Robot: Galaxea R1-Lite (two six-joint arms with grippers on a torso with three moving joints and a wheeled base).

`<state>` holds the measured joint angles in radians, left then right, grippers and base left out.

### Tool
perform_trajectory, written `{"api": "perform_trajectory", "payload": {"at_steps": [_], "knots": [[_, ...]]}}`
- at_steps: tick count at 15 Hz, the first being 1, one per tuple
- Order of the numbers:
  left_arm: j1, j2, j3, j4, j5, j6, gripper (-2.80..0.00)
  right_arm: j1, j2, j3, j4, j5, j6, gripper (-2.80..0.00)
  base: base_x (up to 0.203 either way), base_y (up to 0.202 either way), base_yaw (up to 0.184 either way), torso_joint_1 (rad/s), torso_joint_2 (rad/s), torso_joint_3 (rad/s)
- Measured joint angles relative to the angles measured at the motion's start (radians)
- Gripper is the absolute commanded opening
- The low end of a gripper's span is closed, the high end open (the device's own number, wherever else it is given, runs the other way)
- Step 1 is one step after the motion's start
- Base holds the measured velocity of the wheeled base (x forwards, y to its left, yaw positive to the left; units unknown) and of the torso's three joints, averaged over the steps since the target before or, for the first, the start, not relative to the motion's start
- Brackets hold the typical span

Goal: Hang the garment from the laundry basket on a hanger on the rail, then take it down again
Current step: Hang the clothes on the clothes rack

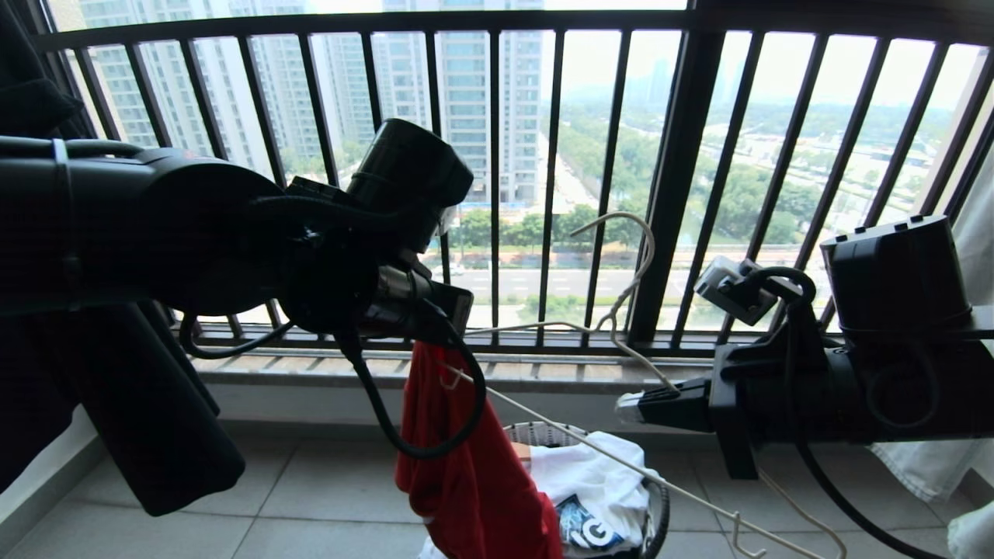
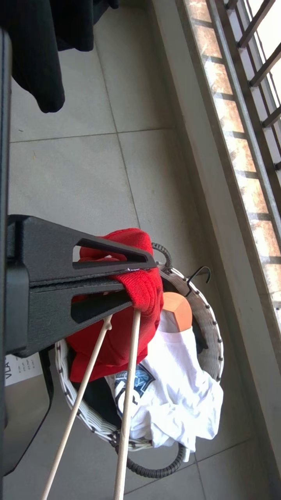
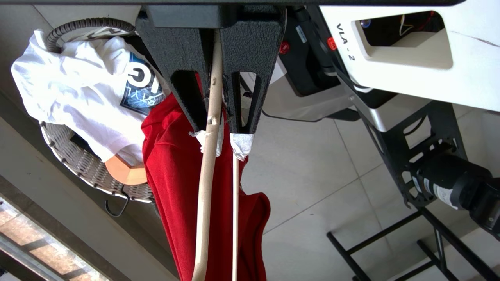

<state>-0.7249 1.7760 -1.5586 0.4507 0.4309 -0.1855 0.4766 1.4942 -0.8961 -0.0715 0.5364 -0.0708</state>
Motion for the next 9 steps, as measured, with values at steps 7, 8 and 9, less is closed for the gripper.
{"api": "perform_trajectory", "payload": {"at_steps": [7, 8, 9], "knots": [[-0.004, -0.006, -0.121, 0.078, -0.011, 0.181, -2.8, 0.043, -0.044, 0.05, 0.004, 0.005, -0.058, -2.8, 0.0, 0.0, 0.0, 0.0, 0.0, 0.0], [0.001, -0.006, -0.132, 0.078, -0.011, 0.196, -2.8, 0.047, -0.05, 0.051, 0.003, 0.008, -0.057, -2.8, 0.0, 0.0, 0.0, 0.0, 0.0, 0.0], [0.003, -0.005, -0.142, 0.078, -0.011, 0.201, -2.8, 0.053, -0.054, 0.054, 0.005, 0.01, -0.056, -2.8, 0.0, 0.0, 0.0, 0.0, 0.0, 0.0]]}}
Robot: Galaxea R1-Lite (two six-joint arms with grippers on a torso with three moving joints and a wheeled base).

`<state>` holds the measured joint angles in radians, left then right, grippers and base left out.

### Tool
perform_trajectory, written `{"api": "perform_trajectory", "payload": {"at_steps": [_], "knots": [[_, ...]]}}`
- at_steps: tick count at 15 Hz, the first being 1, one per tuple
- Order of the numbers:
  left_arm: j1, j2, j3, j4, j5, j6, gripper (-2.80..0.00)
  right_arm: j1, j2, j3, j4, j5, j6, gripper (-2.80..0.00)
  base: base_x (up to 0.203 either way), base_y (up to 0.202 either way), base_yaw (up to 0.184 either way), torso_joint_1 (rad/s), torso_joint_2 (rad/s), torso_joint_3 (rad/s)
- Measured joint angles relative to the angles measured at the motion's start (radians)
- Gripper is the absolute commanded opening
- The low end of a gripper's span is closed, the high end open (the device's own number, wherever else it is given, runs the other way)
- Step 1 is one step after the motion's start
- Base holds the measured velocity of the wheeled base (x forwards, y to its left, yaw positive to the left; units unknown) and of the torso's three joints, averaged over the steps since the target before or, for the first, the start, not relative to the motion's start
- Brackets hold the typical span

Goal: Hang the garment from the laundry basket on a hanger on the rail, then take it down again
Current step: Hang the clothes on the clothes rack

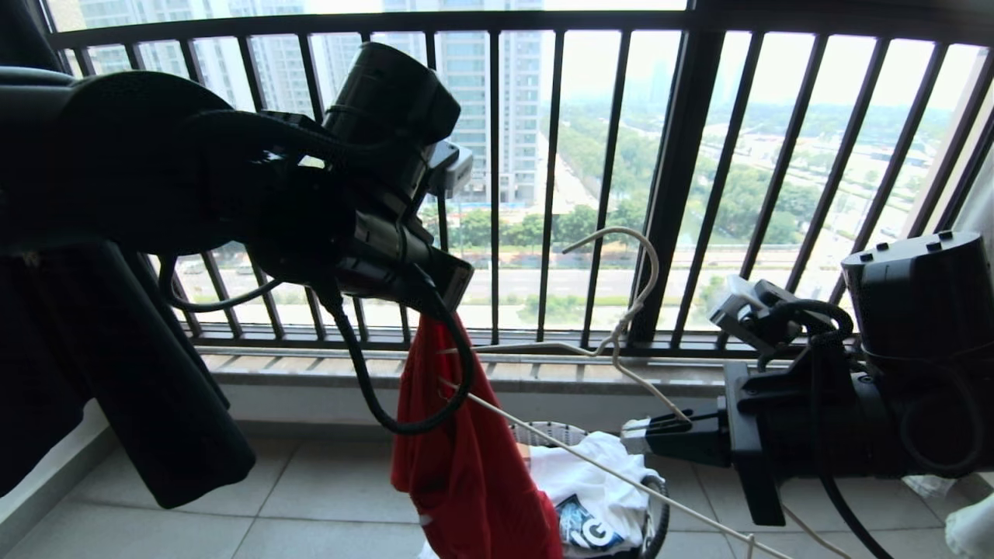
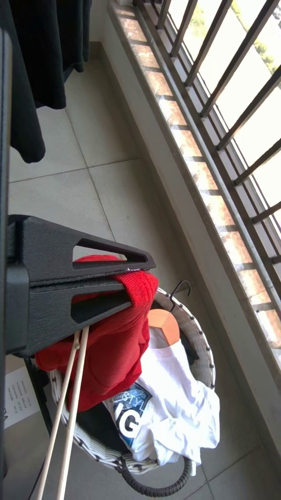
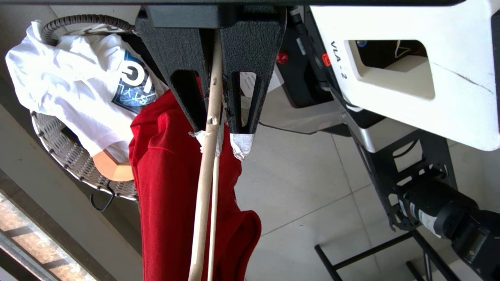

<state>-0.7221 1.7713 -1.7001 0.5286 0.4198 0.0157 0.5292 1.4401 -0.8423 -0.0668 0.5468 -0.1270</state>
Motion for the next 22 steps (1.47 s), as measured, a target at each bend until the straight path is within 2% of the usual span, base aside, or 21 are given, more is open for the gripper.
{"api": "perform_trajectory", "payload": {"at_steps": [4, 8, 14, 16, 20, 22], "knots": [[-0.01, 0.013, -0.013, 0.0, -0.014, 0.018, -2.8, 0.039, -0.011, 0.013, -0.005, 0.009, 0.008, -2.8, 0.0, 0.0, 0.0, 0.0, 0.0, 0.0], [-0.033, 0.015, -0.016, 0.001, -0.104, 0.028, -2.8, 0.039, -0.016, 0.012, -0.008, 0.008, 0.012, -2.8, 0.0, 0.0, 0.0, 0.0, 0.0, 0.0], [-0.082, 0.0, -0.026, 0.001, -0.106, 0.034, -2.8, -0.002, -0.008, 0.004, -0.012, 0.023, 0.013, -2.8, 0.0, 0.0, 0.0, 0.0, 0.0, 0.0], [-0.112, 0.0, -0.038, 0.002, -0.108, 0.031, -2.8, -0.005, 0.006, 0.011, -0.027, 0.058, 0.017, -2.8, 0.0, 0.0, 0.0, 0.0, 0.0, 0.0], [-0.138, -0.002, -0.044, 0.021, -0.115, 0.028, -2.8, -0.044, 0.015, 0.063, -0.192, 0.146, 0.048, -2.8, 0.0, 0.0, 0.0, 0.0, 0.0, 0.0], [-0.143, -0.005, -0.047, 0.021, -0.163, 0.023, -2.8, -0.068, 0.008, 0.077, -0.196, 0.228, 0.05, -2.8, 0.0, 0.0, 0.0, 0.0, 0.0, 0.0]]}}
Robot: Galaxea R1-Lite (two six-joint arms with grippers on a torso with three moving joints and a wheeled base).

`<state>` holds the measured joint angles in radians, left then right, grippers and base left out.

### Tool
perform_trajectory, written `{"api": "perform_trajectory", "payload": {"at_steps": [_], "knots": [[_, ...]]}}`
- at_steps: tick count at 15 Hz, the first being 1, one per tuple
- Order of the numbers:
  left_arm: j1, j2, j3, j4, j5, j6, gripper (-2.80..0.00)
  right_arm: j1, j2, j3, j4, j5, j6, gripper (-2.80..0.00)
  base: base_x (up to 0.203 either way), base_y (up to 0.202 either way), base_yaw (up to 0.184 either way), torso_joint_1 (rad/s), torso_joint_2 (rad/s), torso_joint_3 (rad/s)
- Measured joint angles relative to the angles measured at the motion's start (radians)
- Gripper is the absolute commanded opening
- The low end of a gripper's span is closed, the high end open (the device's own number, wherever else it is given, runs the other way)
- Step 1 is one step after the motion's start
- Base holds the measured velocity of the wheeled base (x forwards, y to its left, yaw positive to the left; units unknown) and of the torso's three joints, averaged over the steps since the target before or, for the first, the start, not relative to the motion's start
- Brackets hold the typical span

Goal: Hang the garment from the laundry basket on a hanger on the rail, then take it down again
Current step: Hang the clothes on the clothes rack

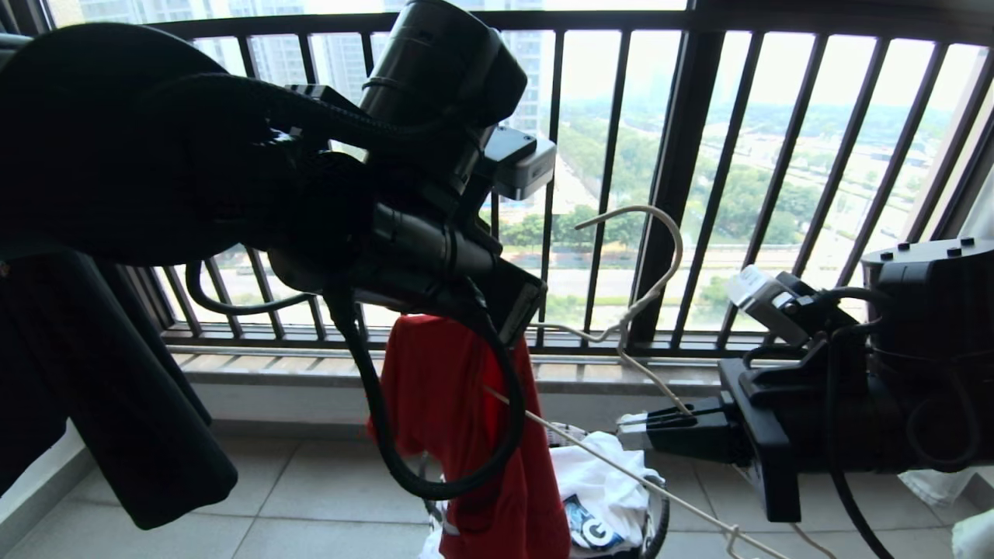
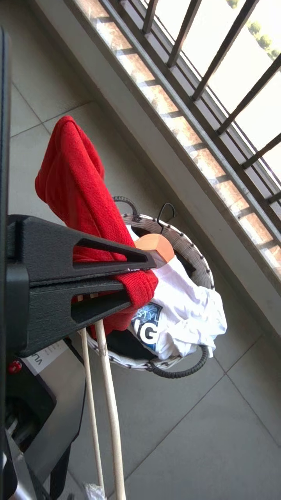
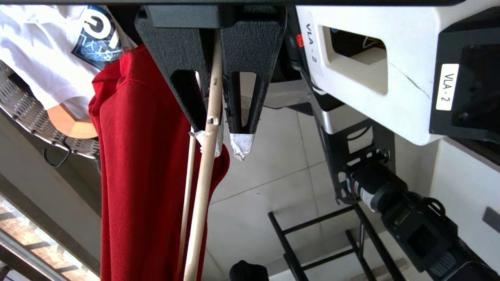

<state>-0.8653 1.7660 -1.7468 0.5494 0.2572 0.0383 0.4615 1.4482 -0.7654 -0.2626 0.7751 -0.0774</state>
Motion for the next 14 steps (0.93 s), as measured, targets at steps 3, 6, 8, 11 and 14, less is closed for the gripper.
{"api": "perform_trajectory", "payload": {"at_steps": [3, 6, 8, 11, 14], "knots": [[-0.003, -0.011, -0.041, -0.001, -0.102, -0.031, -2.8, -0.039, -0.01, 0.005, -0.001, 0.074, 0.001, -2.8, 0.0, 0.0, 0.0, 0.0, 0.0, 0.0], [-0.024, -0.015, -0.08, 0.0, -0.133, -0.043, -2.8, -0.049, -0.013, 0.007, -0.001, 0.091, 0.001, -2.8, 0.0, 0.0, 0.0, 0.0, 0.0, 0.0], [-0.041, -0.018, -0.095, -0.002, -0.137, -0.046, -2.8, -0.069, -0.013, 0.007, -0.002, 0.111, 0.001, -2.8, 0.0, 0.0, 0.0, 0.0, 0.0, 0.0], [-0.064, -0.017, -0.109, -0.006, -0.15, -0.053, -2.8, -0.094, -0.013, 0.005, -0.003, 0.145, 0.001, -2.8, 0.0, 0.0, 0.0, 0.0, 0.0, 0.0], [-0.071, -0.012, -0.133, -0.008, -0.268, -0.079, -2.8, -0.123, -0.013, 0.004, -0.025, 0.156, 0.003, -2.8, 0.0, 0.0, 0.0, 0.0, 0.0, 0.0]]}}
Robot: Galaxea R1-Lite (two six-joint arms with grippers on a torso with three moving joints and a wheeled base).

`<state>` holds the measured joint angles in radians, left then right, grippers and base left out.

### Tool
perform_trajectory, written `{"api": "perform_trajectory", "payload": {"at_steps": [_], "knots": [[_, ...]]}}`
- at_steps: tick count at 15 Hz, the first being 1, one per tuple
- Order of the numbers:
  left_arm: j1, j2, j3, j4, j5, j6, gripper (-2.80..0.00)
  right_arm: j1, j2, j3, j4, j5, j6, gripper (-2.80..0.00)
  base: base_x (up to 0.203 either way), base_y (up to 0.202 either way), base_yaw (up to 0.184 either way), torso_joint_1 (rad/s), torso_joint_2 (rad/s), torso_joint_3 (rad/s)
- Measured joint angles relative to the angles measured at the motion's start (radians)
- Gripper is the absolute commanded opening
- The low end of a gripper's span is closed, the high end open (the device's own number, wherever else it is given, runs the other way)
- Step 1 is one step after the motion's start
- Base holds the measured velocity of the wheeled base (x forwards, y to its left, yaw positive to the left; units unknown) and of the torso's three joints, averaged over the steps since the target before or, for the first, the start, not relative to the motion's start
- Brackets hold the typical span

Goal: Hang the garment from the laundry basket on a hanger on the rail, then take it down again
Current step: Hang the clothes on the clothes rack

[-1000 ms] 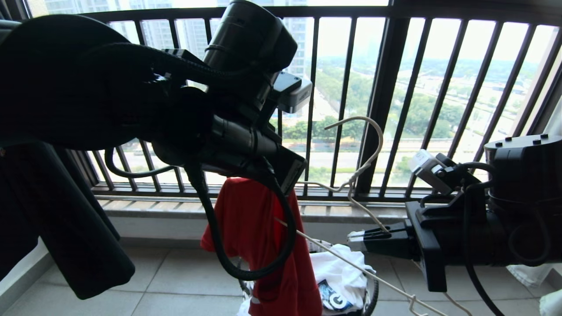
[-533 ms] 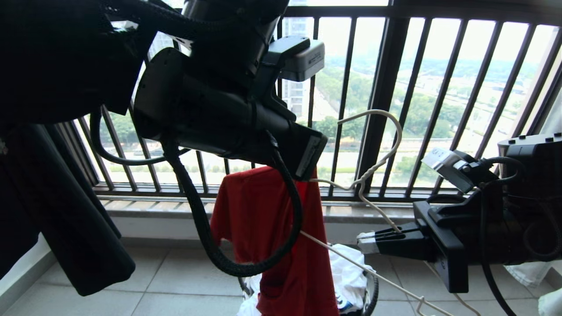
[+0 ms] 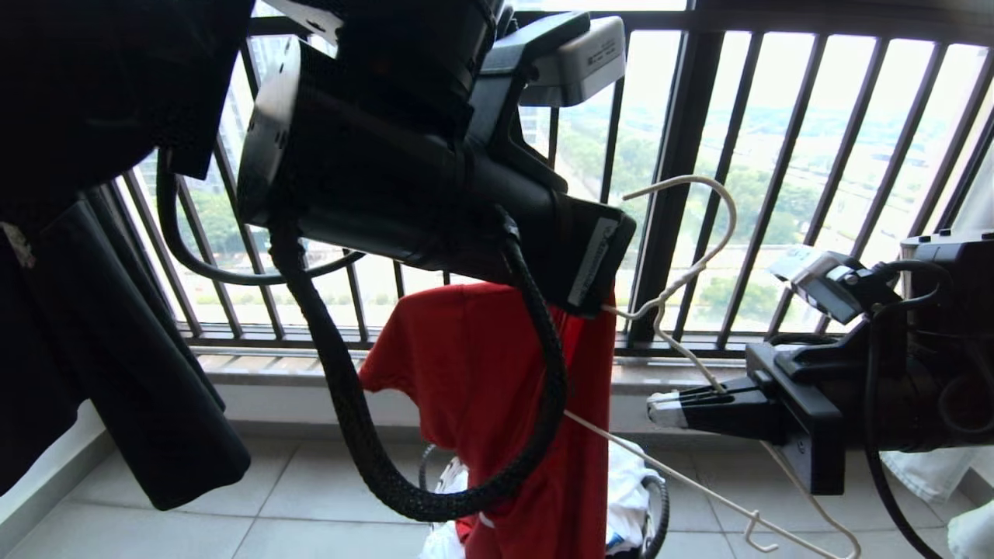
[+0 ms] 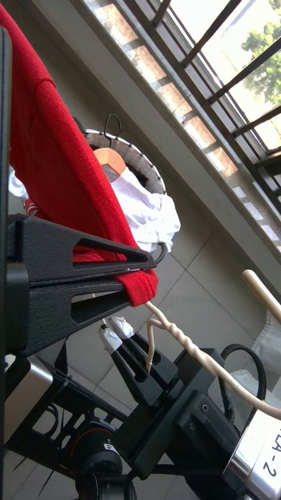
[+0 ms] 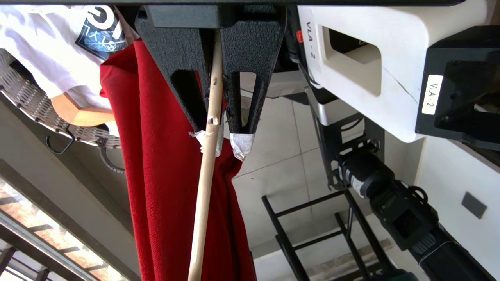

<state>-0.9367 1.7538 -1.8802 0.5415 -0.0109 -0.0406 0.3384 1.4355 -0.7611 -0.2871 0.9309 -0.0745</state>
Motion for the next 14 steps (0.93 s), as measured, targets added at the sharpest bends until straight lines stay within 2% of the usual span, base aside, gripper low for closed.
{"api": "perform_trajectory", "payload": {"at_steps": [5, 9, 14], "knots": [[-0.038, 0.027, -0.05, 0.0, -0.018, -0.023, -2.8, -0.027, 0.007, -0.003, -0.007, 0.014, 0.0, -2.8, 0.0, 0.0, 0.0, 0.0, 0.0, 0.0], [-0.094, 0.027, -0.042, 0.001, -0.012, -0.079, -2.8, -0.03, 0.012, -0.004, -0.008, 0.02, 0.0, -2.8, 0.0, 0.0, 0.0, 0.0, 0.0, 0.0], [-0.114, 0.033, -0.052, -0.014, -0.007, -0.078, -2.8, -0.031, 0.015, -0.003, -0.007, 0.023, 0.0, -2.8, 0.0, 0.0, 0.0, 0.0, 0.0, 0.0]]}}
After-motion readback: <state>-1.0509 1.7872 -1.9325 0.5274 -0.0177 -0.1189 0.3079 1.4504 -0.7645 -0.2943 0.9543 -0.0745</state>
